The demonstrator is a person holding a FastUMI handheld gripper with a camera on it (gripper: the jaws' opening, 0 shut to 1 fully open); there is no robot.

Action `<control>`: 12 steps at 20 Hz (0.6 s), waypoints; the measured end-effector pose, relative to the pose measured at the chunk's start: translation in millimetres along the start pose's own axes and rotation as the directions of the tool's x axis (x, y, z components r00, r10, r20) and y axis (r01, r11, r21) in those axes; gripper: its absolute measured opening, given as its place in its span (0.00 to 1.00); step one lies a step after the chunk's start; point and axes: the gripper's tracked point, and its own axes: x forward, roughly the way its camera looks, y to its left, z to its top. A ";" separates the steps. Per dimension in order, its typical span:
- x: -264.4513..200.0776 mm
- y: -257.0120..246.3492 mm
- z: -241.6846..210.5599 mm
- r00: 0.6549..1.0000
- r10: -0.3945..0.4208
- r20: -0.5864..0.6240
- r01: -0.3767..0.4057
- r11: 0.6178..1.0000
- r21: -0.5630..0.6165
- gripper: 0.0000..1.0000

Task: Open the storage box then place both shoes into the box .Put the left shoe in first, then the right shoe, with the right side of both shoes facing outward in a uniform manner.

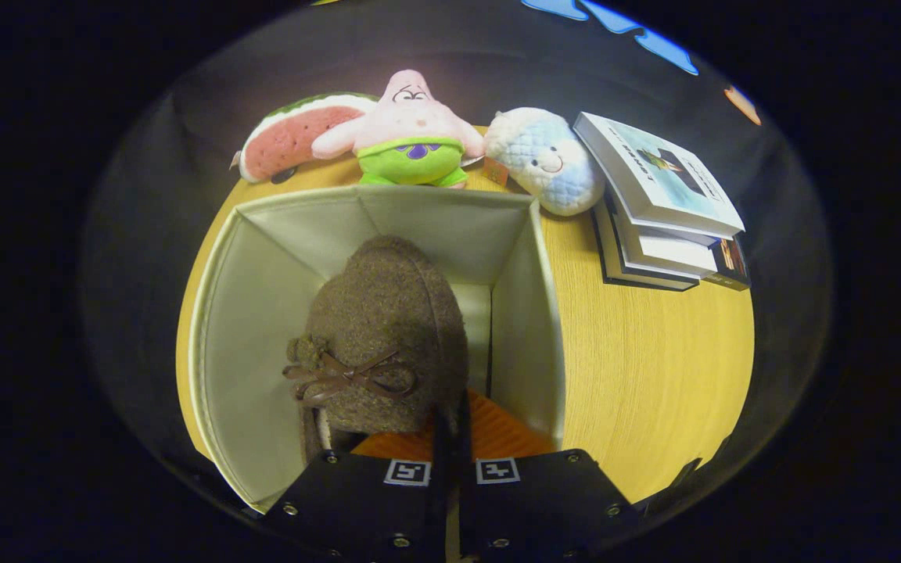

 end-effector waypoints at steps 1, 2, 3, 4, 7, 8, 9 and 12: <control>1.1 1.1 -0.3 1.000 0.000 -0.003 0.000 1.000 -0.017 0.07; 1.2 1.5 0.1 1.000 0.008 -0.001 -0.008 1.000 -0.021 0.07; 0.2 1.7 -0.8 1.000 0.020 -0.005 -0.020 1.000 -0.020 0.07; -3.8 4.3 -2.0 0.999 0.042 -0.014 -0.042 0.999 -0.016 0.07; -18.0 5.8 -3.5 0.997 0.075 -0.005 -0.075 0.997 -0.030 0.17; -24.2 5.2 -5.6 0.996 0.084 -0.007 -0.085 0.996 -0.036 0.18; -28.9 7.0 -8.2 0.995 0.104 -0.006 -0.104 0.994 -0.035 0.19; -39.6 2.5 -6.7 0.990 0.137 0.017 -0.136 0.990 -0.021 0.19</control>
